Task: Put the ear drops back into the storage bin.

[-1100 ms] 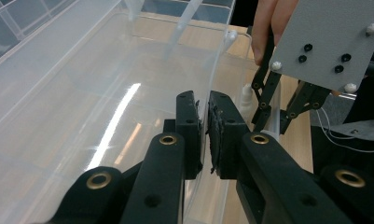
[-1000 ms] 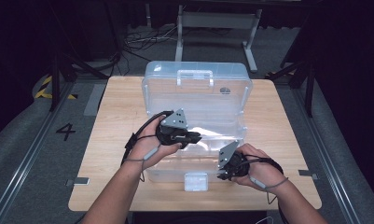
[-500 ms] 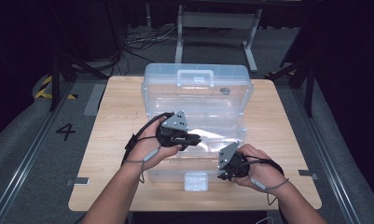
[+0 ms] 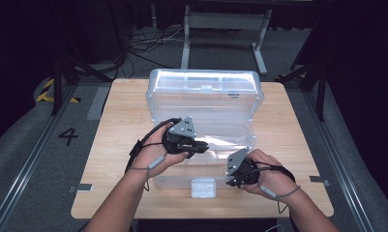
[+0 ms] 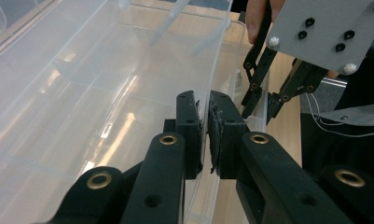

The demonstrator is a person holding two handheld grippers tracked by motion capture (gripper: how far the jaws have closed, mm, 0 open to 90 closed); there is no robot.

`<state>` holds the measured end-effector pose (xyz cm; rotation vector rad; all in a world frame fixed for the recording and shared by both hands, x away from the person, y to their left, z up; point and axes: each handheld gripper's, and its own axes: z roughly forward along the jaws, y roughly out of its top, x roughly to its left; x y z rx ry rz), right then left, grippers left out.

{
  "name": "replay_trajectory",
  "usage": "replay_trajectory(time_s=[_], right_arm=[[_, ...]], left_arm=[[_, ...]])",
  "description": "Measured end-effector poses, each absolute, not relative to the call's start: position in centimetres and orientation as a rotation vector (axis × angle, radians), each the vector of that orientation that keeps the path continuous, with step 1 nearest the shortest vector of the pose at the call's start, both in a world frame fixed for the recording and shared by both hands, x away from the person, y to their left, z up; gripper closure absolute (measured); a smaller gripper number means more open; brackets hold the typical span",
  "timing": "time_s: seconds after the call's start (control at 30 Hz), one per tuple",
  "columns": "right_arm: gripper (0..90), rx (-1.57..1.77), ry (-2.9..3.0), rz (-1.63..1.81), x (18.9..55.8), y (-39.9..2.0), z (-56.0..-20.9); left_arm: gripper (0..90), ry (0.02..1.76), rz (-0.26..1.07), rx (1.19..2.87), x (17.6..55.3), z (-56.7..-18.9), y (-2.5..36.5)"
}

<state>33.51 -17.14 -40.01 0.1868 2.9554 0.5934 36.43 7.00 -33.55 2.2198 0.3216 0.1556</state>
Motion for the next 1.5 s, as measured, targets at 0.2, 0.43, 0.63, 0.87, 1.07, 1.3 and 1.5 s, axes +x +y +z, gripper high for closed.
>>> replay_trajectory(time_s=[0.2, 0.43, 0.63, 0.87, 1.07, 1.3, 1.5], right_arm=[[79.3, 0.178, 2.939, 0.630, 33.4, -17.5, -39.2], [82.9, 0.139, 2.888, 0.722, 32.9, -17.9, -37.4], [87.1, 0.134, 2.862, 0.789, 32.5, -18.4, -36.1], [90.0, 0.138, 2.826, 0.890, 32.1, -19.3, -34.6], [90.0, 0.171, 2.779, 0.995, 31.8, -19.8, -33.7], [90.0, 0.254, 2.685, 1.137, 32.0, -20.5, -33.0], [90.0, 0.408, 2.530, 1.286, 32.8, -22.1, -32.4]], left_arm=[[83.3, 0.320, 0.155, 2.223, 36.4, -33.6, 7.0], [83.3, 0.323, 0.158, 2.220, 36.3, -33.6, 6.9], [83.5, 0.326, 0.149, 2.221, 36.2, -33.7, 6.9], [83.5, 0.324, 0.158, 2.224, 36.1, -33.7, 7.0], [83.6, 0.325, 0.154, 2.229, 36.0, -33.8, 6.9], [83.6, 0.326, 0.160, 2.230, 35.9, -33.8, 6.9], [83.6, 0.326, 0.161, 2.230, 35.8, -33.8, 7.0]])
